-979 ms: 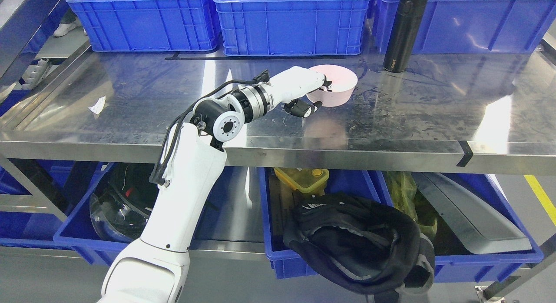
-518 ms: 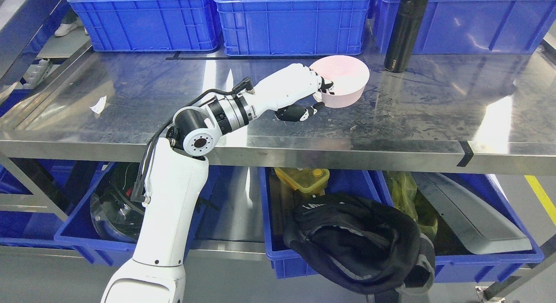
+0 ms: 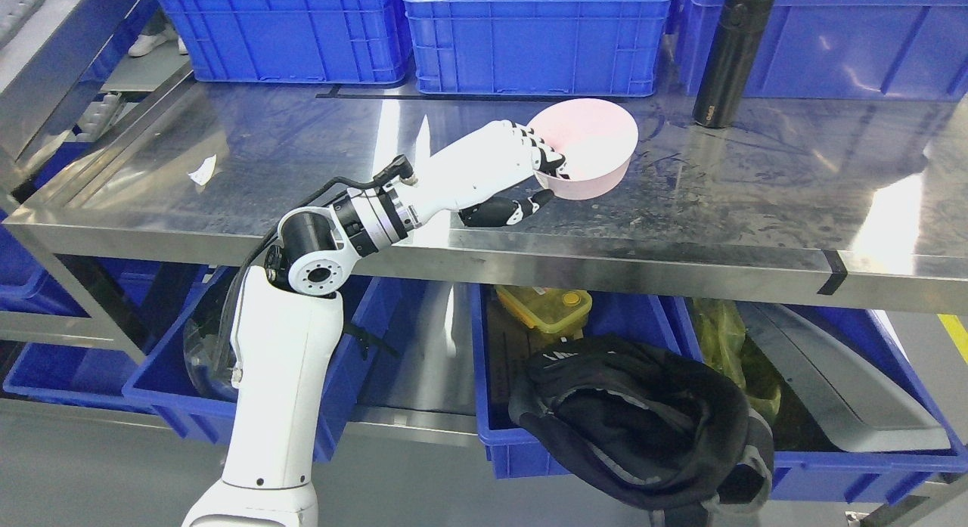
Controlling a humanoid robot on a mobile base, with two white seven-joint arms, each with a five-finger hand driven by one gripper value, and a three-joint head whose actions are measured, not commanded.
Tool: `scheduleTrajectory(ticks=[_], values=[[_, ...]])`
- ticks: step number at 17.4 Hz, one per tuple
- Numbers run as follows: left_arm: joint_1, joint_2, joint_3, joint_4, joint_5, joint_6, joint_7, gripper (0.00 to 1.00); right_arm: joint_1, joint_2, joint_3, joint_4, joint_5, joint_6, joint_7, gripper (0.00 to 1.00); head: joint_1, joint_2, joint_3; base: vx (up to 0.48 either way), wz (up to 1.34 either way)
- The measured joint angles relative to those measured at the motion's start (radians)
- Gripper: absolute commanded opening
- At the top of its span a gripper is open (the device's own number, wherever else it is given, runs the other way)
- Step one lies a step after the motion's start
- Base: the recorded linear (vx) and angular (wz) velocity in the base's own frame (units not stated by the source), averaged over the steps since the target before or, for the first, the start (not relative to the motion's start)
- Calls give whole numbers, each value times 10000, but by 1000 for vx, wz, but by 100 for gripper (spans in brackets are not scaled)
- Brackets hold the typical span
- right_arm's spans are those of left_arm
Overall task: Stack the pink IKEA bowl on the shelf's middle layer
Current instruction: 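Lift the pink bowl up off the shelf with the left hand, then hold the pink bowl in the left hand while driving to another shelf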
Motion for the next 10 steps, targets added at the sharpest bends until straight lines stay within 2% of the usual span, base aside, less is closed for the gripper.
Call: scheduleTrajectory(ticks=[4,10], values=[[463,0,154,-325,60,-10,-19,2,0,0,0,0,0,0,0,100,0,0,0,-55,440],[1310,0,298,-659,235,-12,-15,2,-1,0,0,0,0,0,0,100,0,2,0,-55,957]])
